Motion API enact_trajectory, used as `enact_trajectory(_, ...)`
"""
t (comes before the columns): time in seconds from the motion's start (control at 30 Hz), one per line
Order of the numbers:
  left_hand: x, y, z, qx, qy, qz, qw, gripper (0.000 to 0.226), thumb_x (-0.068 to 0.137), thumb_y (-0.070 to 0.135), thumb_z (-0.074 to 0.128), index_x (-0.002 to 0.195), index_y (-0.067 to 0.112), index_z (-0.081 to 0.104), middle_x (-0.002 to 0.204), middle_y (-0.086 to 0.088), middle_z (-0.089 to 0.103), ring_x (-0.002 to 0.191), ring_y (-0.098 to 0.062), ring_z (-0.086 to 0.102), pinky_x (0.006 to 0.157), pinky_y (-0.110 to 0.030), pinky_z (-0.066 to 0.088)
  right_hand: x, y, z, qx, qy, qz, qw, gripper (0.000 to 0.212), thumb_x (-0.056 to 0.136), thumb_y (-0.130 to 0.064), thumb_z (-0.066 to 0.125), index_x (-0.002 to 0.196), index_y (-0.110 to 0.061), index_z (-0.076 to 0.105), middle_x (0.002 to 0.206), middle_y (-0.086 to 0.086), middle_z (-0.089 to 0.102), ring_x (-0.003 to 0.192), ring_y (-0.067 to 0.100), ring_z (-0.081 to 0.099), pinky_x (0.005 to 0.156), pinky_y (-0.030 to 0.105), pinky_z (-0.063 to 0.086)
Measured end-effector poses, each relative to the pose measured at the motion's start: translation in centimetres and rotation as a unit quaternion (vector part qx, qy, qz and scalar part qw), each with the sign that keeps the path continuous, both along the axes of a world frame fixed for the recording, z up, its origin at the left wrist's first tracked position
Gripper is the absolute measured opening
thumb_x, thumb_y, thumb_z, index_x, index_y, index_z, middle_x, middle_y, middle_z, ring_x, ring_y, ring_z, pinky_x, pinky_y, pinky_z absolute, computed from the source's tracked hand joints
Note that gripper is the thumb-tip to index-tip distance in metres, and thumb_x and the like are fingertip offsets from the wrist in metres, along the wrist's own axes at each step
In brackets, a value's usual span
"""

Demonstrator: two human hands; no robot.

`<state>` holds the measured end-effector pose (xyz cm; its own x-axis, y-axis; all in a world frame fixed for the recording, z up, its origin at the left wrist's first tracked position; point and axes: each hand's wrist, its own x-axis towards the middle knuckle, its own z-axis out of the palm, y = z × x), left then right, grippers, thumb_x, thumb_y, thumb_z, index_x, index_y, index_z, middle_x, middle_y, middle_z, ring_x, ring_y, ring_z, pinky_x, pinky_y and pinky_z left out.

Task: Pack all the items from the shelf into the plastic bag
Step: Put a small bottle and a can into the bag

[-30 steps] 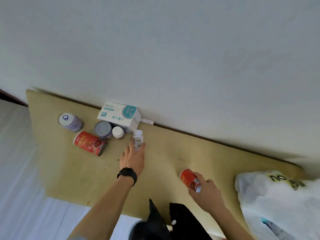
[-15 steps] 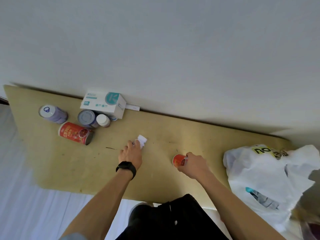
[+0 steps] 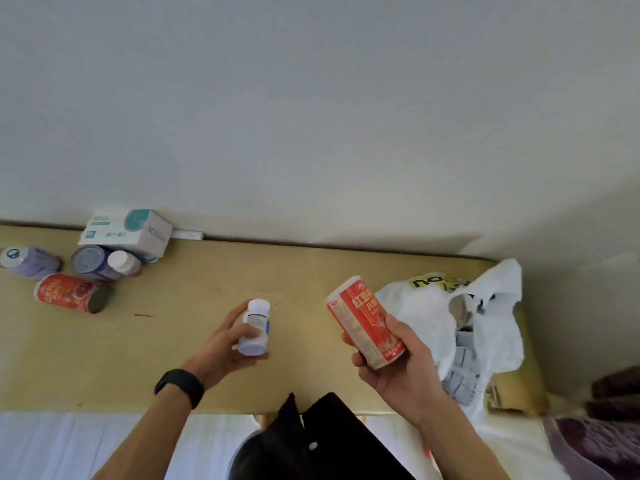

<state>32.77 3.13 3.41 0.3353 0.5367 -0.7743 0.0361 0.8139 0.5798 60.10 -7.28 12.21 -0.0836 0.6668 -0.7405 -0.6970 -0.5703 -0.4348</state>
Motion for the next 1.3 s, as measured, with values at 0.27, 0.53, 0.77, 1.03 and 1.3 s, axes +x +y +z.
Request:
enact_trajectory(0.27,19.6,-2.4,10.1,0.213,-0.042,-0.064,0.974,0.061,0.067,0.025,0.081,0.116,0.026,0.044,0.100,-0.008,0.072,0.087,-0.028,0.071,0.072,-0.046,0.058,14.1,-10.4,6.2,0.097,-0.071,-0.111,0.987,0.095,0.042,-0.050,0.094,0.120,-0.005,0.066,0.110,0.028,0.066,0.073,0.030,0.068,0.060,0.034,0.059)
enact_trajectory(0.53,33.6,-6.5,11.5,0.470,0.151,-0.448,0.745,0.056,0.076,0.043,0.076,0.114,0.031,0.037,0.097,0.007,0.055,0.081,-0.016,0.057,0.067,-0.038,0.053,20.1,-21.3,4.9,0.062,-0.061,-0.273,0.958,0.108,0.031,-0.047,0.097,0.121,0.001,0.061,0.102,0.026,0.066,0.062,0.029,0.064,0.052,0.031,0.056)
enact_trajectory(0.77,35.5,-9.5,7.6,0.538,0.295,-0.687,0.388,0.061,0.083,0.048,0.069,0.132,0.025,0.040,0.115,-0.006,0.060,0.099,-0.031,0.059,0.066,-0.035,0.044,19.6,-25.5,3.3,0.033,-0.071,-0.309,0.948,0.069,0.066,-0.036,0.077,0.125,-0.004,0.059,0.103,0.030,0.064,0.061,0.034,0.061,0.047,0.033,0.052)
enact_trajectory(1.03,33.4,-8.6,5.9,0.556,0.431,-0.659,0.265,0.064,0.091,0.012,0.051,0.148,0.028,0.028,0.162,-0.009,0.005,0.148,-0.037,0.004,0.116,-0.062,0.006,18.1,-23.4,1.6,-0.021,-0.168,-0.203,0.964,0.077,0.045,-0.039,0.089,0.113,-0.008,0.068,0.095,0.029,0.071,0.070,0.038,0.067,0.053,0.033,0.053)
enact_trajectory(1.3,29.7,-4.5,10.7,0.419,0.473,-0.545,0.552,0.042,0.086,0.016,0.045,0.128,0.021,0.046,0.104,-0.005,0.067,0.089,-0.027,0.065,0.058,-0.028,0.043,16.1,-17.8,-2.6,-0.085,-0.284,-0.008,0.955,0.046,0.072,-0.041,0.083,0.106,-0.017,0.066,0.088,0.016,0.073,0.064,0.025,0.071,0.061,0.032,0.057)
